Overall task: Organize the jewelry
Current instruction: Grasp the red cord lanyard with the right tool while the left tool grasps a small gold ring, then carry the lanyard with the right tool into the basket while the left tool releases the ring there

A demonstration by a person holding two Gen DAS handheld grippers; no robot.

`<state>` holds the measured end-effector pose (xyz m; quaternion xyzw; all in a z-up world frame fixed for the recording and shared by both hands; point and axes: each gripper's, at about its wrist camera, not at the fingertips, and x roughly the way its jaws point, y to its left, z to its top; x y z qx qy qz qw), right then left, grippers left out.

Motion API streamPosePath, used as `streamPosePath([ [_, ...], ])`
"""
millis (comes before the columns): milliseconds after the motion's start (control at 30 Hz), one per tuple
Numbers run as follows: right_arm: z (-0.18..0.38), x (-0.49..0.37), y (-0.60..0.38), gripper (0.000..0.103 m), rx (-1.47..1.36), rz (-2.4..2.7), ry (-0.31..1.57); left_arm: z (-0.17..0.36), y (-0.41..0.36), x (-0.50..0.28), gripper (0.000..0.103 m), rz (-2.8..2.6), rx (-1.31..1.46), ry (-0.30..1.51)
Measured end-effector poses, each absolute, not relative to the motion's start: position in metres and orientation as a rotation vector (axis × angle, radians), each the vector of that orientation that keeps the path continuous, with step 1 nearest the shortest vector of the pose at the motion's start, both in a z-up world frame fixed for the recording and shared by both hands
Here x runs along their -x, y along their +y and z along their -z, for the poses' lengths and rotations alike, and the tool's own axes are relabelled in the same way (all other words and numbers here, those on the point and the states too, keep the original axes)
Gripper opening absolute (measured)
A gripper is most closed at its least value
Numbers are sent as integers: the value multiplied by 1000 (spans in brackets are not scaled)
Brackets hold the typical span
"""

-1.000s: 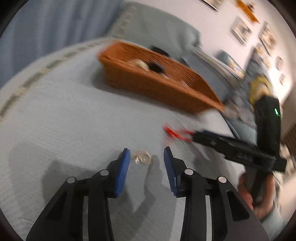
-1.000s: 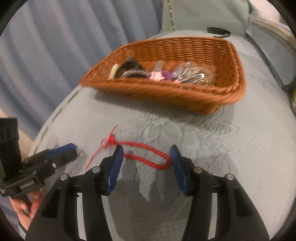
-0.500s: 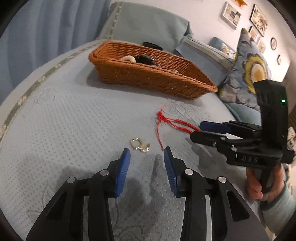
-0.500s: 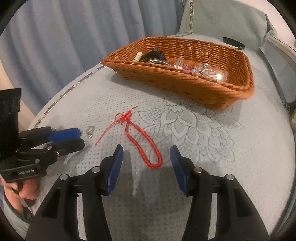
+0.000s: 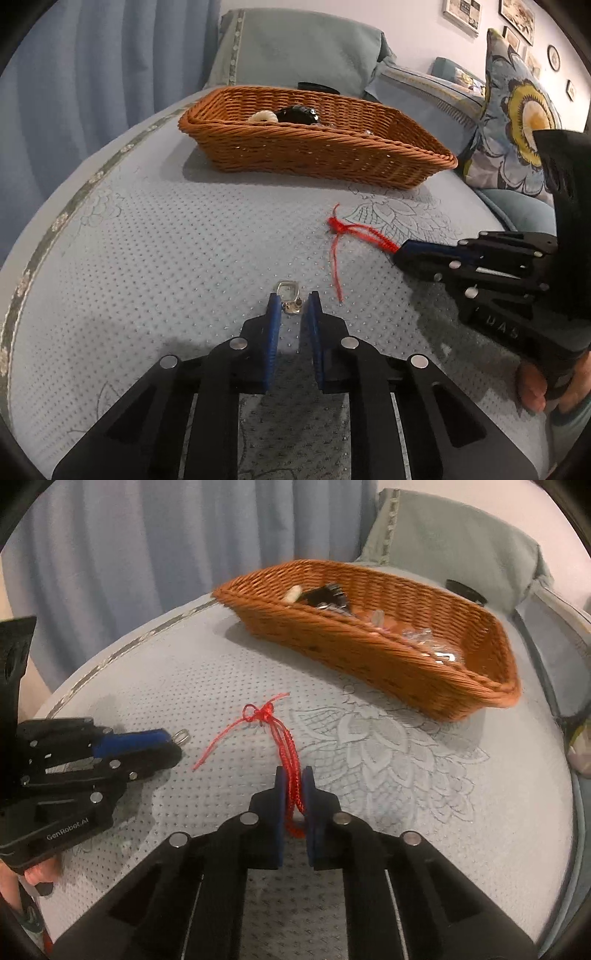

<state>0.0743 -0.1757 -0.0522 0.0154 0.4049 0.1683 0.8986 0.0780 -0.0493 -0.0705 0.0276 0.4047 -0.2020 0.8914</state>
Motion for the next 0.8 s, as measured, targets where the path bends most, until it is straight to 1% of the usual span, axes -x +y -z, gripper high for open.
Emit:
streamPosePath([
  [133, 51, -77, -190, 7, -99, -335, 831, 71, -50, -78, 12, 418, -57, 837],
  [200, 50, -76, -192, 7, -110, -336, 824, 70, -51, -77, 9, 415, -58, 831],
  [333, 36, -58, -192, 7, -103, -384, 714, 68, -50, -75, 8, 420, -48, 818],
  [467, 35, -56, -192, 7, -95, -375, 704, 64, -47, -72, 8, 424, -39, 792],
  [667, 26, -49, -203, 7, -148, -396, 633, 37, -35, -54, 8, 460, 5, 627],
  [800, 22, -46, -208, 7, -177, -409, 604, 22, -30, -45, 8, 496, 73, 557],
])
